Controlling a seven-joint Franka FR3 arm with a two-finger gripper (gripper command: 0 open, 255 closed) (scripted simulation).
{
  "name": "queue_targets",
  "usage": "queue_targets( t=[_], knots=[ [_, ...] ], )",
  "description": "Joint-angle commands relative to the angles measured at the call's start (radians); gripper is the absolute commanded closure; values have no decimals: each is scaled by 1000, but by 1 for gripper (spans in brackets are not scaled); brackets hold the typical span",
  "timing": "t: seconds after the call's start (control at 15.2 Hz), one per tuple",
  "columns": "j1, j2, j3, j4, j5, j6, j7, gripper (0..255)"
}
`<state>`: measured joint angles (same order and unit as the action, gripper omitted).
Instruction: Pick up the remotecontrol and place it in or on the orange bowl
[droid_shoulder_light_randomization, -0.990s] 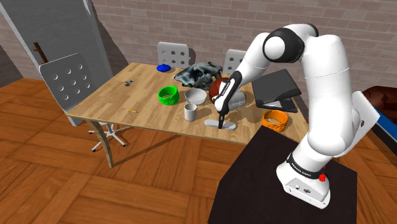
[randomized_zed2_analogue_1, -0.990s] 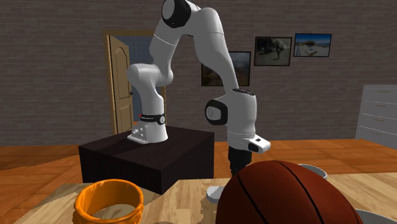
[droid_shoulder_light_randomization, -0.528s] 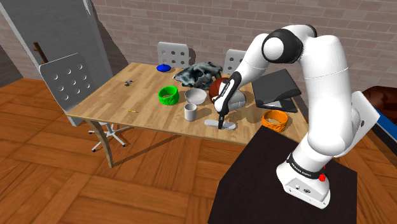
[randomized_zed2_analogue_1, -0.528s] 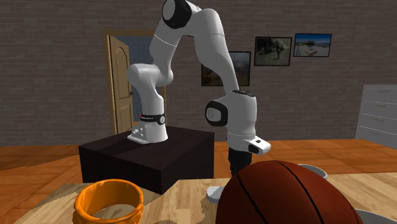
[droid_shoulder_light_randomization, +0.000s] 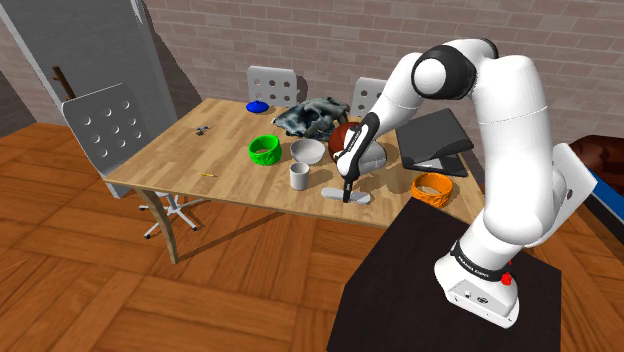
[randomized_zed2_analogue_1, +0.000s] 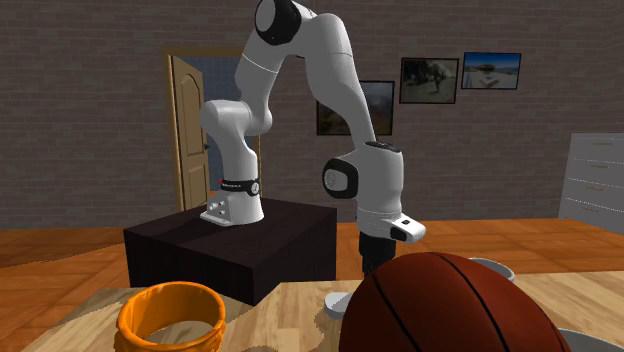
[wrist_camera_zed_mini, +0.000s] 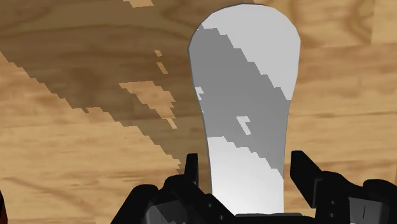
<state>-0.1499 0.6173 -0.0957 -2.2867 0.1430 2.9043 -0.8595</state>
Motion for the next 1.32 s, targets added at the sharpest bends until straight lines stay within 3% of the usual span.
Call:
queue_targets(
  t=[0.0, 1.25],
  knots=[
    [0, 0, 0, 0, 0, 0, 0, 255],
    [55, -259, -68, -74, -56, -185, 39, 255]
  ],
)
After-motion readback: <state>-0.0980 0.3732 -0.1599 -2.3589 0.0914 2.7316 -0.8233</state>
